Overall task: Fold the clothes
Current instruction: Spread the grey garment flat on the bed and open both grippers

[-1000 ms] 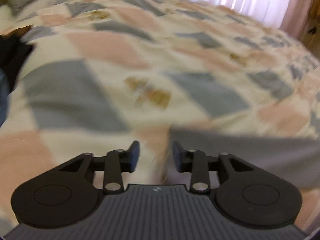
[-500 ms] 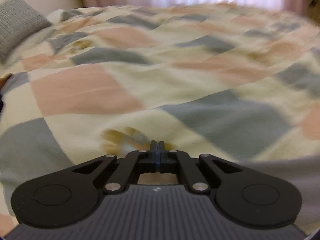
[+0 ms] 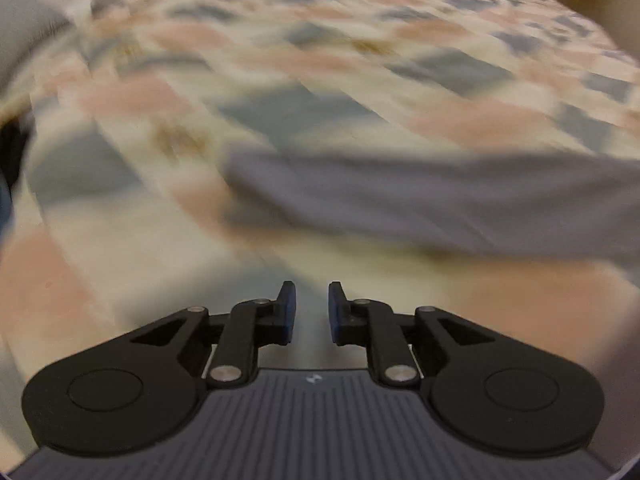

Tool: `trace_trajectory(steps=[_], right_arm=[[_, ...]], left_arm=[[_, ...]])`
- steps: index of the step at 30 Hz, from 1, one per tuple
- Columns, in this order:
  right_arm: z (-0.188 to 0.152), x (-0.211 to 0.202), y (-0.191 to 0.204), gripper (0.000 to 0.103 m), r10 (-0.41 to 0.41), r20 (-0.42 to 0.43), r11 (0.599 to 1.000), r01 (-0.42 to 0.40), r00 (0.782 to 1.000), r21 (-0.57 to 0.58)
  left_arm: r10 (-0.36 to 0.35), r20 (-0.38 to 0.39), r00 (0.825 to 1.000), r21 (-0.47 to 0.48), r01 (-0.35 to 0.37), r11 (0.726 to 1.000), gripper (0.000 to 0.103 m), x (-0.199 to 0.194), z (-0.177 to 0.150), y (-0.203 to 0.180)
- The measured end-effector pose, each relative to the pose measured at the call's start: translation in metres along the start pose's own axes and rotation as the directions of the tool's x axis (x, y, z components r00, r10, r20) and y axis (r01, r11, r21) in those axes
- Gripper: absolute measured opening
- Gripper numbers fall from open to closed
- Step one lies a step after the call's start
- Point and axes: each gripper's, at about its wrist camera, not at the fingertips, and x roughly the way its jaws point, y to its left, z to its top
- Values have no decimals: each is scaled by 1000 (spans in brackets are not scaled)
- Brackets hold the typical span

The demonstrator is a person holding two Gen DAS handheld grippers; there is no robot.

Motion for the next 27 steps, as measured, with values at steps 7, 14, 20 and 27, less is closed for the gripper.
trace_trajectory(steps=[7,14,20,27], right_arm=[[-65,-48,-37,53,108,30,992,-110,994,69],[-112,-95,-51,54,123,33,981,-117,992,-156],[-121,-92,-48,54,100,23,974,-93,995,-209],[-101,-86,18,55,150,9,963,-144,989,-229]], left_arm=[[-1,-85,996,-165,-14,986,19,-81,-143,-70],[334,-67,940,160,-320,934,34,-92,-195,-91],[271,25,962,-25,-270,963,30,-84,-164,-24],[108,-83,991,-277,-127,952,31,-41,-125,94]])
